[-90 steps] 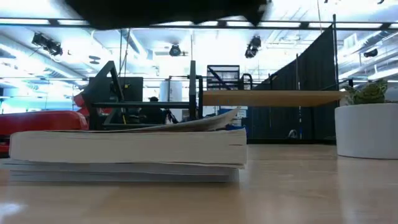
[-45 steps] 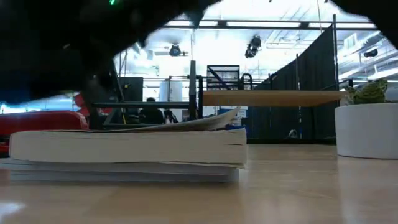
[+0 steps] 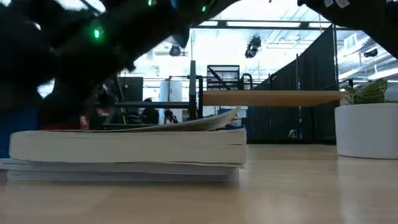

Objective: Stock shelves
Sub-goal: Remove the yellow scented candle from under the shelf

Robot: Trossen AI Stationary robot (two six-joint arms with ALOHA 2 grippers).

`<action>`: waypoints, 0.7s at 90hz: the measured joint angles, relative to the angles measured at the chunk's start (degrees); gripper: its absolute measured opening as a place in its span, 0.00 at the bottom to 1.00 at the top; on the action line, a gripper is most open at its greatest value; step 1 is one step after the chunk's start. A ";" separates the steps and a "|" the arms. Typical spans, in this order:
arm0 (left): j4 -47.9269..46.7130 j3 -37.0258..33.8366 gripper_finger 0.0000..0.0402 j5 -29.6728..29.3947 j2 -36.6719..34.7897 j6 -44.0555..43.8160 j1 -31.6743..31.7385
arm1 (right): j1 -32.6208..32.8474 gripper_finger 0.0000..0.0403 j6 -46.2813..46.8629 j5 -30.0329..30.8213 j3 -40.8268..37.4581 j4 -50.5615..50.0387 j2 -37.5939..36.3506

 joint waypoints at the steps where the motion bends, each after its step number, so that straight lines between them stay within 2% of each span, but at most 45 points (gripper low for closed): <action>1: 0.00 0.00 0.62 0.00 0.00 -0.13 0.00 | 0.14 0.77 -0.02 0.01 0.00 -0.51 -0.30; 13: 0.00 0.00 0.62 0.00 0.00 -1.19 0.00 | 2.21 0.80 -0.05 3.27 0.00 -9.65 -4.93; 37: 0.63 -0.02 0.62 0.02 0.00 -1.04 -0.66 | 9.87 0.76 -1.41 19.79 0.00 -38.24 -14.91; 50: 0.61 -0.07 0.62 0.04 0.00 -1.09 -0.81 | 14.72 0.76 3.32 29.15 -0.90 -57.09 -19.17; 63: 0.51 -0.11 0.62 0.04 0.00 -1.22 -0.81 | 17.07 0.76 12.53 33.73 -8.65 -69.36 -27.40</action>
